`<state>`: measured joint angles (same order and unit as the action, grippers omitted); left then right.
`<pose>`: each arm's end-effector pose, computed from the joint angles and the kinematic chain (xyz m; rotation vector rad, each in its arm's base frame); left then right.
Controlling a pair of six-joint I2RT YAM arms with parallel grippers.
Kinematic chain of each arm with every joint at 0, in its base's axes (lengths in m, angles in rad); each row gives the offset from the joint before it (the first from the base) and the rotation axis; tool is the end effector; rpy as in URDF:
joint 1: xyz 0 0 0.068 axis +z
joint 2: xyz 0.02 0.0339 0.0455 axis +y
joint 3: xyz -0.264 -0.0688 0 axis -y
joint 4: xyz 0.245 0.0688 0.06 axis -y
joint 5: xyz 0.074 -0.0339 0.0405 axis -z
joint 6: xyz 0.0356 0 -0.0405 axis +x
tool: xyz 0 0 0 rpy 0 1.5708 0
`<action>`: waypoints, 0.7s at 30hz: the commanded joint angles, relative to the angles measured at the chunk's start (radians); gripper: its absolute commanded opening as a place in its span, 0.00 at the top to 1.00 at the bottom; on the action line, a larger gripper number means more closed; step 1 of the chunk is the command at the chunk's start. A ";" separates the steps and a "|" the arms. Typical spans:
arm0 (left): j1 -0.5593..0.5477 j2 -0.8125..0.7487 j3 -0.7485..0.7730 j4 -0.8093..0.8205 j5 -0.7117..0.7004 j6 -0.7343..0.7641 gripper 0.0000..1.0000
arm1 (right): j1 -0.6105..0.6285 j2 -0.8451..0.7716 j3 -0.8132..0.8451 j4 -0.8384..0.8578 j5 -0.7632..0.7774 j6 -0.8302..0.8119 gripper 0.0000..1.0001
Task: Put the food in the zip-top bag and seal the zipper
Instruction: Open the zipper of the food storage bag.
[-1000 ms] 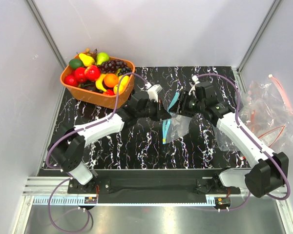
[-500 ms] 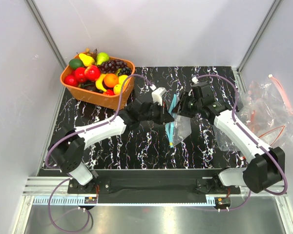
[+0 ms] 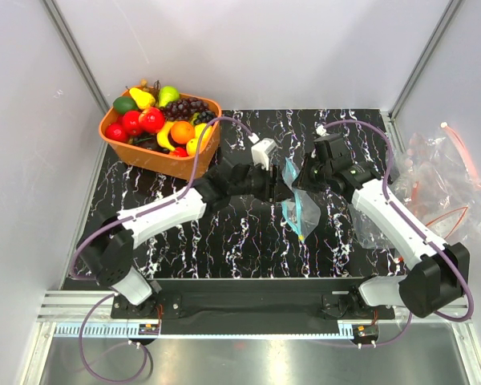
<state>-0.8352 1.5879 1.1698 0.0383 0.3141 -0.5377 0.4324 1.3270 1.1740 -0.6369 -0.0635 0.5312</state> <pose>0.2421 -0.2839 0.2928 0.5396 2.0645 -1.1710 0.2575 0.1213 0.3139 0.0881 2.4237 0.5308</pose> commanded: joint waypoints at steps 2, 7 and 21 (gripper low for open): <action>0.036 -0.120 -0.007 -0.015 -0.059 0.018 0.40 | 0.005 -0.035 0.044 -0.027 0.048 -0.045 0.97; 0.073 -0.140 -0.050 -0.034 -0.058 0.004 0.36 | 0.005 -0.057 0.024 -0.003 0.033 -0.048 0.98; 0.047 -0.016 -0.036 0.046 0.040 -0.030 0.40 | 0.005 -0.065 0.026 0.014 0.019 -0.046 0.98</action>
<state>-0.7689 1.5589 1.1114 0.0113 0.3130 -0.5594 0.4324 1.2873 1.1740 -0.6514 -0.0448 0.5011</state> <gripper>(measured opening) 0.608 0.033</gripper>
